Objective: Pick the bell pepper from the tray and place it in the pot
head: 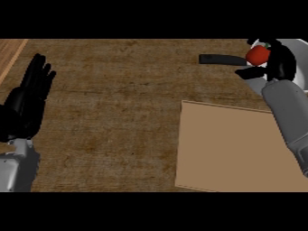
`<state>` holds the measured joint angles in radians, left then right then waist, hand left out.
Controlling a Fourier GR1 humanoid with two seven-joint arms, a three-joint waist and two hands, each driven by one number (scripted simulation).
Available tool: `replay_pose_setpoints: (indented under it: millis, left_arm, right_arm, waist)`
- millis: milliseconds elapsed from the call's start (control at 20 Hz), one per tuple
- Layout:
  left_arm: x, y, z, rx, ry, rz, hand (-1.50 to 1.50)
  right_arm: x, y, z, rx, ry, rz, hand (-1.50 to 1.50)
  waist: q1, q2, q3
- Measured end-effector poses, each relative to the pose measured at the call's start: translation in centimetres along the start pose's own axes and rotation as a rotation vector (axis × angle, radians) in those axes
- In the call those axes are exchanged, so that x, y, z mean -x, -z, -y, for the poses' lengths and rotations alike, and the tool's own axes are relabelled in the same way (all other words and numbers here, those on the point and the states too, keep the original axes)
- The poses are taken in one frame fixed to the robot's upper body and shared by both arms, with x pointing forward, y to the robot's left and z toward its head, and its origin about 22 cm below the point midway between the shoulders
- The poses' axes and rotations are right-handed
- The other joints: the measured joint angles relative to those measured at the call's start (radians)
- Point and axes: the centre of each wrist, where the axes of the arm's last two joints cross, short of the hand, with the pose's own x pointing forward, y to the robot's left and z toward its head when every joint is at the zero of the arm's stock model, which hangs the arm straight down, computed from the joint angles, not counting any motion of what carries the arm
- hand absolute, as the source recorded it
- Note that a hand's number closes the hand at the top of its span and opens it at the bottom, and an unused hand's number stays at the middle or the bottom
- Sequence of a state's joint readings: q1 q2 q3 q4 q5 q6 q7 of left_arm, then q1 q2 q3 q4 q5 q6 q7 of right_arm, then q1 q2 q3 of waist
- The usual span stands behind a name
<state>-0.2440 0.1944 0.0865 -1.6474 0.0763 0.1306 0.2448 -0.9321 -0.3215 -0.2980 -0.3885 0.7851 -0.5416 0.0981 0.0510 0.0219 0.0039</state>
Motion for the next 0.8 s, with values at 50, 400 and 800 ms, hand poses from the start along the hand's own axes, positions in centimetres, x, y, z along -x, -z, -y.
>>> replay_pose_setpoints:
  millis: [50, 400, 800]
  left_arm:
    - [0.1, 0.1, 0.0, 0.001, 0.001, -0.003, 0.0]
    - [0.0, 0.1, -0.2, -0.002, 0.004, -0.01, 0.0]
    - [0.2, -0.3, -1.0, -0.02, 0.007, -0.015, 0.0]
  right_arm:
    - [-0.1, 0.1, 0.1, -0.014, 0.039, 0.008, -1.5]
    - [1.2, 0.7, 1.2, 0.032, 0.382, 0.065, -1.5]
    - [6.1, 1.6, 4.0, 0.083, 0.6, 0.064, -1.5]
  waist:
    - [0.0, 0.001, 0.0]
    - [-0.006, 0.0, 0.001]
    - [-0.026, -0.011, -0.002]
